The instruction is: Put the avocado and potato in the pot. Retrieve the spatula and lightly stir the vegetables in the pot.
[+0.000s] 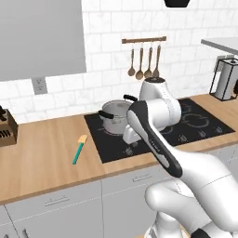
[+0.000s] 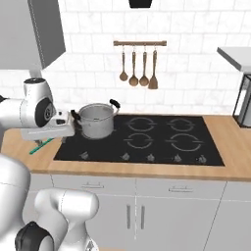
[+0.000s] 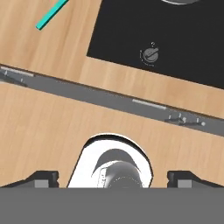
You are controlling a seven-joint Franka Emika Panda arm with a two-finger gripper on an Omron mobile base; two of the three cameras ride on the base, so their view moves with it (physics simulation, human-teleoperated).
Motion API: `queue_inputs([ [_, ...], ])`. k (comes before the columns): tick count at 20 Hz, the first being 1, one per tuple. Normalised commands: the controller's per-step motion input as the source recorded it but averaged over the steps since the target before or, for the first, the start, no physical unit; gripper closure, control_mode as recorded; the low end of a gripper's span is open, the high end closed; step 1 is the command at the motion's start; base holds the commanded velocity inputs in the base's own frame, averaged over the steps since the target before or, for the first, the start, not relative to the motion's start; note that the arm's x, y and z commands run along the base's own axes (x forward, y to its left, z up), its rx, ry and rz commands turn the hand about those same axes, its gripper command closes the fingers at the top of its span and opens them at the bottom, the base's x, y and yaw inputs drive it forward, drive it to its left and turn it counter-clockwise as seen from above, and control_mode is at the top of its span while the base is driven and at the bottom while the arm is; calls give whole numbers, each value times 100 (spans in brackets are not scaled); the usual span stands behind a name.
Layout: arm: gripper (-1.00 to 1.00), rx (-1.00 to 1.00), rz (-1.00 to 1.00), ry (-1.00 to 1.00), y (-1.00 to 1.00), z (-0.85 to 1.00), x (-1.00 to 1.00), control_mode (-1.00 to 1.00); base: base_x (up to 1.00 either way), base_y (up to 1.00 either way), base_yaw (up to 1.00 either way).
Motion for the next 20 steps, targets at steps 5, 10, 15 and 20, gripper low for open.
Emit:
queue_inputs([
  [5,-100,0,0,0,0,0,0,100,40,34,-12],
  [10,-100,0,0,0,0,0,0,100,46,42,24],
  [15,-100,0,0,0,0,0,0,100,37,20,34],
  [20,-100,0,0,0,0,0,0,100,82,0,10],
])
